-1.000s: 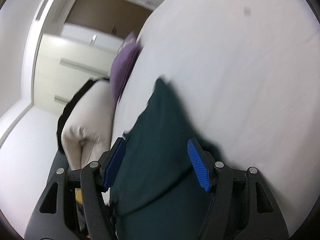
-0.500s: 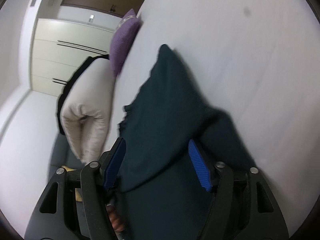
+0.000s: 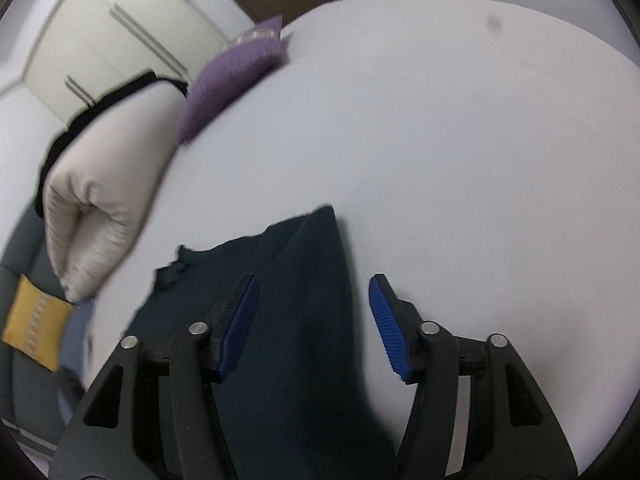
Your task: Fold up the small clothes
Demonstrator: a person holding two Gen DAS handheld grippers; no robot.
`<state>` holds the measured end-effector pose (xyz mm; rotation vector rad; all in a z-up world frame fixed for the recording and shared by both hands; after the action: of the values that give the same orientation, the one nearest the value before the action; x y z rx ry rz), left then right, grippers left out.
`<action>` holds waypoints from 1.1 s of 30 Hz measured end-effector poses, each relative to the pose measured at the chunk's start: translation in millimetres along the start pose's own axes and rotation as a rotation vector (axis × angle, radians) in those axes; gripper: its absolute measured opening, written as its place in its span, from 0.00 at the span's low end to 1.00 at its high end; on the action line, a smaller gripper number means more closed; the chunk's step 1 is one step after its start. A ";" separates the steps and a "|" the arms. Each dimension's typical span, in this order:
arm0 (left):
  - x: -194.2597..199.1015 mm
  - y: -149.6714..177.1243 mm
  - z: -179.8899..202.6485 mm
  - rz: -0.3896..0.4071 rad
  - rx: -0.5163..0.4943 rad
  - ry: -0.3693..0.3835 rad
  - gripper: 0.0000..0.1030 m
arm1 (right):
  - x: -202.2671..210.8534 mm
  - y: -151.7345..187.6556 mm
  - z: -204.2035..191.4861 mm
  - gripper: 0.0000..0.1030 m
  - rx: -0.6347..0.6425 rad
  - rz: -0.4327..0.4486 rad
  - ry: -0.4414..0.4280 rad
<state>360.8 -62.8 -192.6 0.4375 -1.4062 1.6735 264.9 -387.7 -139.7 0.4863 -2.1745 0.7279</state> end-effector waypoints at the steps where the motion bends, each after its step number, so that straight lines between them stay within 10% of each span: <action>1: -0.4 0.2 0.7 0.000 -0.005 -0.006 0.12 | -9.0 -3.8 -1.3 0.46 0.018 -0.006 0.024; 6: 2.1 0.4 0.4 0.005 -0.008 -0.001 0.12 | -42.7 -5.6 -1.8 0.08 0.153 -0.016 0.170; 19: 3.9 5.3 -5.1 0.018 0.023 0.013 0.11 | -40.6 -23.5 13.8 0.09 0.126 0.014 0.120; 30: 2.9 3.6 -8.5 0.021 0.049 0.043 0.13 | -3.1 62.0 11.2 0.11 0.324 -0.024 0.083; 33: 14.9 2.3 -9.1 -0.003 0.060 0.071 0.30 | 1.4 52.9 19.7 0.10 0.232 -0.033 0.006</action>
<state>353.2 -48.5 -185.7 0.4092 -1.3058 1.7163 224.0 -360.0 -167.2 0.6363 -2.0815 0.9671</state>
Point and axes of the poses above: each gripper's, at about its wrist camera, not at the fingertips, and x roughly against the way its jaws point, z to its right, y to its underside, the point moved 8 cm from there along -x, roughly the way its jaws point, and after that the axes turned 12 degrees about -x, right-handed, at the moved point
